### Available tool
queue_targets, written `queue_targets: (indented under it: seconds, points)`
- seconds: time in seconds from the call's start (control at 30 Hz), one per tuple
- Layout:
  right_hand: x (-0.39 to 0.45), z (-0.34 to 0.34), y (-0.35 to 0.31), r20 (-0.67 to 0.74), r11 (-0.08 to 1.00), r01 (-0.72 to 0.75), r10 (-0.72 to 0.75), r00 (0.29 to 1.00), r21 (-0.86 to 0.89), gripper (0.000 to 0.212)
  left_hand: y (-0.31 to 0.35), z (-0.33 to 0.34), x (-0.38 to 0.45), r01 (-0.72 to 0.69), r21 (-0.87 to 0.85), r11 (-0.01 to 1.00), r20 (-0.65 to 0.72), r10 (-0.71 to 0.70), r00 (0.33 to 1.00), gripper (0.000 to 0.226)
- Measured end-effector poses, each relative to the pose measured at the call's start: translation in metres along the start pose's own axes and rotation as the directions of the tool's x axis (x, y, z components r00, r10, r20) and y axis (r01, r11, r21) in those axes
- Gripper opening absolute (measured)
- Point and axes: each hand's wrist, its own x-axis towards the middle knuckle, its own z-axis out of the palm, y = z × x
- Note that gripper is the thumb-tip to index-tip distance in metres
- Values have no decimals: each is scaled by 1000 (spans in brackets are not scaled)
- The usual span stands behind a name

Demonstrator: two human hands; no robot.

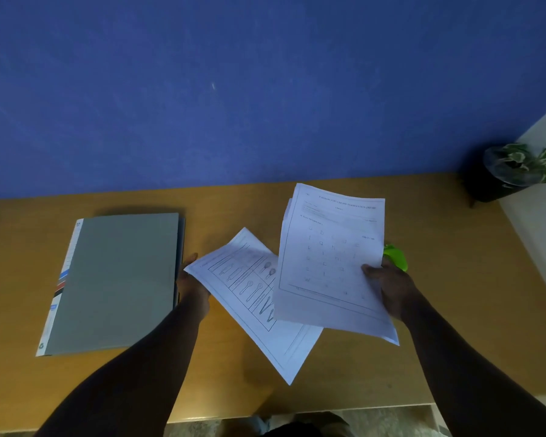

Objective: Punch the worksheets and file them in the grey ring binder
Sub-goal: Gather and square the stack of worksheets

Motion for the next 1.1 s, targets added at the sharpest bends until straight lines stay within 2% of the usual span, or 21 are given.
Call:
queue_targets:
  seconds: [0.1,0.2,0.27,0.4,0.43,0.53,0.63,0.8,0.9,1.0,1.1]
  points:
    - [5,2,6,-16,999,-20,19,1000,-32,31,-6,-3,-2,119,39,992,106,-123,987,24]
    - [11,2,13,-35,997,-48,45,998,-66,33,-10,-2,-5,307,-63,950,100,-300,949,50]
    - [13,3,17,-48,993,-55,51,998,-101,33,-16,-2,-1,356,-22,934,118,-351,929,58]
    - [14,7,21,-112,976,-73,50,992,-205,22,-23,6,-1,305,217,927,115,-335,935,30]
    - [15,7,23,-133,966,-80,48,990,-247,21,-26,9,-1,280,284,917,110,-321,941,29]
    - [18,4,31,-184,907,-94,18,983,-410,20,-38,17,-1,226,391,893,78,-276,958,40]
    - [18,1,34,-193,863,-91,-8,981,-497,28,-50,25,3,122,478,870,28,-154,988,51]
    - [16,-3,37,-178,820,-90,-15,984,-565,27,-52,41,8,-80,744,663,22,96,995,56]
    - [16,-5,43,-187,798,-108,-6,982,-593,31,-46,49,16,-244,855,457,140,250,958,58]
    - [14,-4,45,-198,776,-134,11,980,-617,34,-33,62,25,-377,889,261,294,307,905,60]
    - [14,-3,49,-202,775,-139,15,979,-617,41,-19,83,33,-423,886,189,353,316,881,60]
